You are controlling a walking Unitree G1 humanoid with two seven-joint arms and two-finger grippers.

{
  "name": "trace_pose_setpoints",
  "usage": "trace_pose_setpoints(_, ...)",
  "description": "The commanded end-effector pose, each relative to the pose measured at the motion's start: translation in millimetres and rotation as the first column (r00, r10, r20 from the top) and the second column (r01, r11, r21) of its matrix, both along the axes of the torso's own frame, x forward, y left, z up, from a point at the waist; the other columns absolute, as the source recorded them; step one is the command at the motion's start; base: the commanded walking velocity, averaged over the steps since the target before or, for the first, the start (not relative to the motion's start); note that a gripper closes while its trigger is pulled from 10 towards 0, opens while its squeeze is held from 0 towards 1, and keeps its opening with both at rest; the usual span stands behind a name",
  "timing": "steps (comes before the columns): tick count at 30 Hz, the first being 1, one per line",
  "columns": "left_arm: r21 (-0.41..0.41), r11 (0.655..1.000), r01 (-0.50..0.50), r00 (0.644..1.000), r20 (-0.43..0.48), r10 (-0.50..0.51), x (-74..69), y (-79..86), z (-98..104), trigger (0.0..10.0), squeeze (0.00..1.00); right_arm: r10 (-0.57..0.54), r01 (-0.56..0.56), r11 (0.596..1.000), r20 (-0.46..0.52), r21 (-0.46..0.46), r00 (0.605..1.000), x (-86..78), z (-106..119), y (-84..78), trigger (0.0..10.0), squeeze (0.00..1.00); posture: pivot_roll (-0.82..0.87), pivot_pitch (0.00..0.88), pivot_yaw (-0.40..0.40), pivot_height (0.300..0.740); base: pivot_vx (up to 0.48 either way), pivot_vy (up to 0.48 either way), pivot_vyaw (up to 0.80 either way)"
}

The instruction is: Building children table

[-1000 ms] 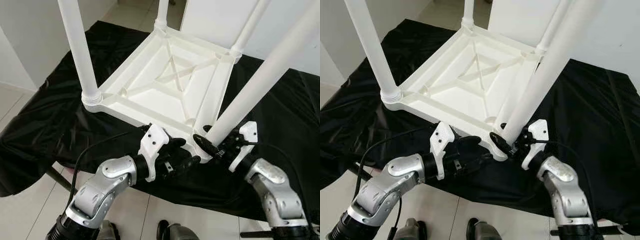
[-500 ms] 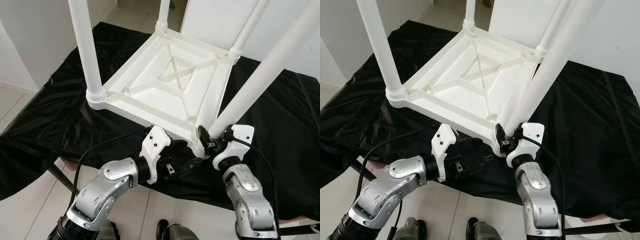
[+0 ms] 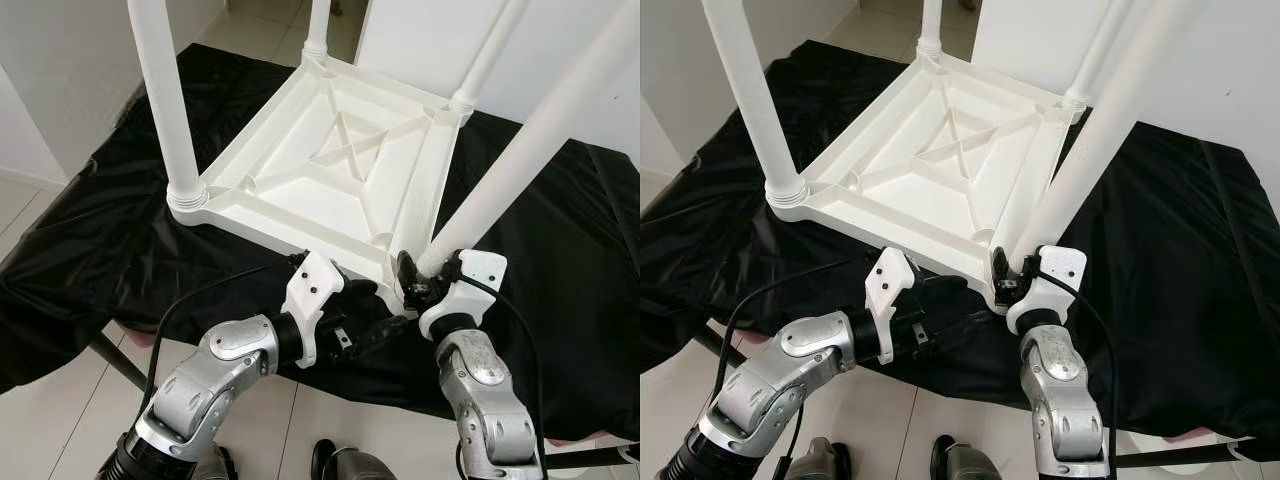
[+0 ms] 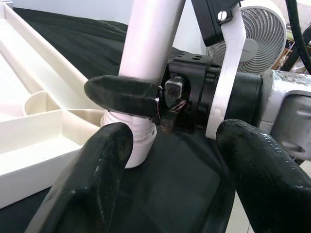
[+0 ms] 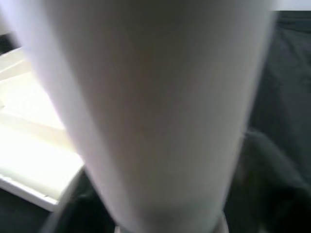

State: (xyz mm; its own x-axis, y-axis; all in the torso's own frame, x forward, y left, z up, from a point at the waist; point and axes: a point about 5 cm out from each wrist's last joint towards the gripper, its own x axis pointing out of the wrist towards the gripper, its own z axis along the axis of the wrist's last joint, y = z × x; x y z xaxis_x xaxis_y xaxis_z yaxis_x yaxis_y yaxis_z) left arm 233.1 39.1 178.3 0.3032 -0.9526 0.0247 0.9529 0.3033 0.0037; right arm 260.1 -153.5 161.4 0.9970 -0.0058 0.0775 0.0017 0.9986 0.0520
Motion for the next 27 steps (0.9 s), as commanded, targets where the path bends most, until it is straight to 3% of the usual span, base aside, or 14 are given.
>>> trace_pose_setpoints(1, -0.001, 0.999, 0.036, 0.999, 0.003, -0.036, -3.0, -4.3, 0, 10.0, 0.0, 0.034, -0.034, 0.999, -0.013, 0.016, 0.999, 2.0, -2, -4.9, 10.0, 1.0, 0.04, 0.146, -0.116, 0.74, 0.0, 0.0, 0.0)
trace_pose_setpoints(6, 0.002, 0.999, 0.033, 0.999, 0.001, -0.033, -3.4, -3.0, 0, 10.0, 0.0, 0.15, -0.15, 0.988, 0.016, -0.03, 0.988, 0.0, 3, -12.5, 10.0, 1.0, 0.05, 0.151, -0.113, 0.74, 0.0, 0.0, 0.0)
trace_pose_setpoints(8, 0.004, 1.0, 0.029, 1.0, 0.002, -0.029, -3.1, -1.7, 0, 10.0, 0.0, 0.266, -0.265, 0.963, 0.012, -0.058, 0.964, -2.3, 3, -16.7, 10.0, 1.0, 0.06, 0.156, -0.112, 0.74, 0.0, 0.0, 0.0)
trace_pose_setpoints(11, 0.005, 1.0, 0.027, 1.0, 0.003, -0.027, -3.0, -1.2, 1, 10.0, 0.0, 0.314, -0.312, 0.947, 0.007, -0.075, 0.949, -3.4, 4, -19.1, 10.0, 1.0, 0.06, 0.157, -0.112, 0.74, 0.0, 0.0, 0.0)
trace_pose_setpoints(12, 0.005, 1.0, 0.026, 1.0, 0.003, -0.026, -2.9, -1.0, 1, 10.0, 0.0, 0.333, -0.332, 0.939, 0.002, -0.088, 0.943, -3.3, 4, -21.5, 10.0, 0.0, 0.06, 0.159, -0.109, 0.74, 0.0, 0.0, 0.0)
trace_pose_setpoints(14, 0.006, 1.0, 0.024, 1.0, 0.002, -0.024, -2.8, -0.3, 1, 10.0, 0.0, 0.458, -0.456, 0.881, -0.013, -0.127, 0.889, -4.6, 7, -28.8, 10.0, 0.0, 0.06, 0.162, -0.105, 0.74, 0.0, 0.0, 0.0)
trace_pose_setpoints(15, 0.006, 1.0, 0.024, 1.0, 0.002, -0.024, -2.8, -0.3, 1, 10.0, 0.0, 0.458, -0.456, 0.881, -0.013, -0.127, 0.889, -4.6, 7, -28.8, 10.0, 0.0, 0.06, 0.162, -0.105, 0.74, 0.0, 0.0, 0.0)
trace_pose_setpoints(17, 0.007, 1.0, 0.022, 1.0, 0.002, -0.022, -2.3, 0.5, 1, 10.0, 0.0, 0.567, -0.564, 0.805, -0.041, -0.187, 0.823, -5.5, 9, -35.4, 10.0, 0.0, 0.06, 0.165, -0.095, 0.74, 0.0, 0.0, 0.0)
trace_pose_setpoints(19, 0.007, 1.0, 0.021, 1.0, 0.003, -0.021, -1.8, 1.4, 2, 10.0, 0.0, 0.611, -0.611, 0.764, -0.07, -0.209, 0.788, -4.2, 9, -39.4, 10.0, 0.0, 0.06, 0.169, -0.092, 0.74, 0.0, 0.0, 0.0)
trace_pose_setpoints(21, 0.007, 1.0, 0.021, 1.0, 0.004, -0.021, -1.6, 1.6, 2, 10.0, 0.0, 0.624, -0.625, 0.752, -0.082, -0.207, 0.777, -3.6, 8, -40.5, 10.0, 0.0, 0.06, 0.169, -0.092, 0.74, 0.0, 0.0, 0.0)
trace_pose_setpoints(24, 0.006, 1.0, 0.02, 1.0, 0.003, -0.02, -1.1, 1.3, 2, 10.0, 0.0, 0.674, -0.681, 0.697, -0.118, -0.226, 0.729, 0.6, 4, -43.0, 9.7, 0.0, 0.06, 0.172, -0.085, 0.74, 0.0, 0.0, 0.0)
trace_pose_setpoints(27, 0.005, 1.0, 0.021, 1.0, 0.003, -0.021, -1.1, 1.2, 2, 10.0, 0.0, 0.687, -0.695, 0.681, -0.128, -0.232, 0.716, 1.4, 3, -43.0, 9.7, 0.0, 0.06, 0.172, -0.085, 0.74, 0.0, 0.0, 0.0)
